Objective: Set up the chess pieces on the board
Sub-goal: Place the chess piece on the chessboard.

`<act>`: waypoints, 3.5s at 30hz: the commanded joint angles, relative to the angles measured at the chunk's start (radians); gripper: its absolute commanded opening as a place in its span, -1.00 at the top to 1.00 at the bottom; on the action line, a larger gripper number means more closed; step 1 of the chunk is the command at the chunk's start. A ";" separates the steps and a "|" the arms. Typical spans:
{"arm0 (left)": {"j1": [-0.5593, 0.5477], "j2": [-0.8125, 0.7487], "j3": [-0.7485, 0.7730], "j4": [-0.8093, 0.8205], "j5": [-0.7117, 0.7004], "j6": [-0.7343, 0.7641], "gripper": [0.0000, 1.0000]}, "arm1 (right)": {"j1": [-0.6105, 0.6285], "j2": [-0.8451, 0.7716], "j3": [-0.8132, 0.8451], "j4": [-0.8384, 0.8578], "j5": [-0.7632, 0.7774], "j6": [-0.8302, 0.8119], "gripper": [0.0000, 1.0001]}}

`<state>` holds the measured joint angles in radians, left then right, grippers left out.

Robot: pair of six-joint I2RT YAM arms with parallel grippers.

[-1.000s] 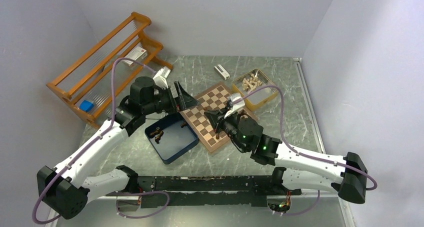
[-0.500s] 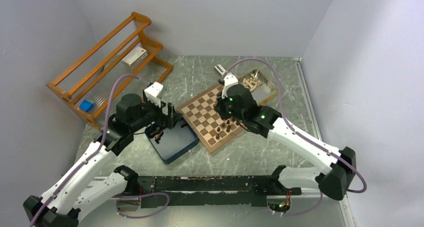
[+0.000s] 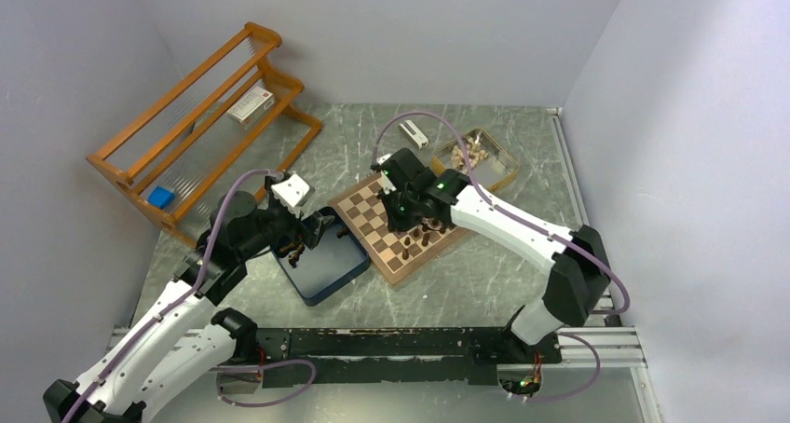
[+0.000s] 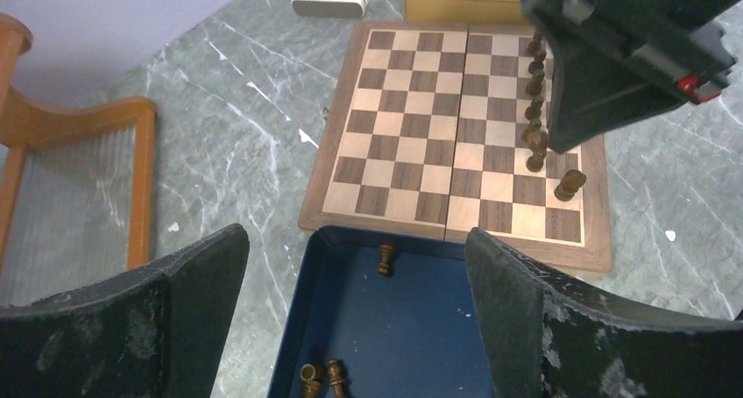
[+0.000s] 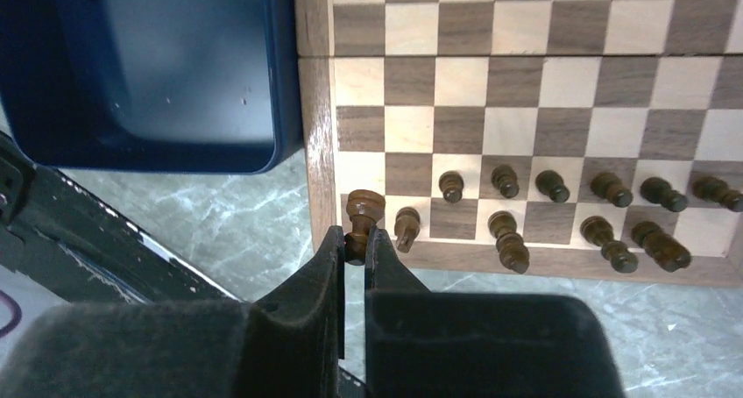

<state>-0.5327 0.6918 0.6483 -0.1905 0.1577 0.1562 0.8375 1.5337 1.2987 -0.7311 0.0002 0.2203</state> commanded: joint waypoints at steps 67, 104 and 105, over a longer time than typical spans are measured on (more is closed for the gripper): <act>0.002 -0.082 0.019 0.011 -0.105 0.061 -0.95 | -0.003 0.443 0.201 -0.266 -0.028 -0.131 0.68; 0.003 -0.056 -0.002 0.051 -0.281 -0.098 -0.96 | -0.007 0.334 0.249 -0.222 0.029 -0.102 0.16; 0.003 -0.046 0.003 0.040 -0.326 -0.138 -0.99 | -0.009 0.321 0.249 -0.215 0.038 -0.096 0.15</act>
<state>-0.5327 0.6231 0.6468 -0.1825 -0.0139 0.1448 0.8368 1.9381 1.5093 -0.9745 0.0120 0.1055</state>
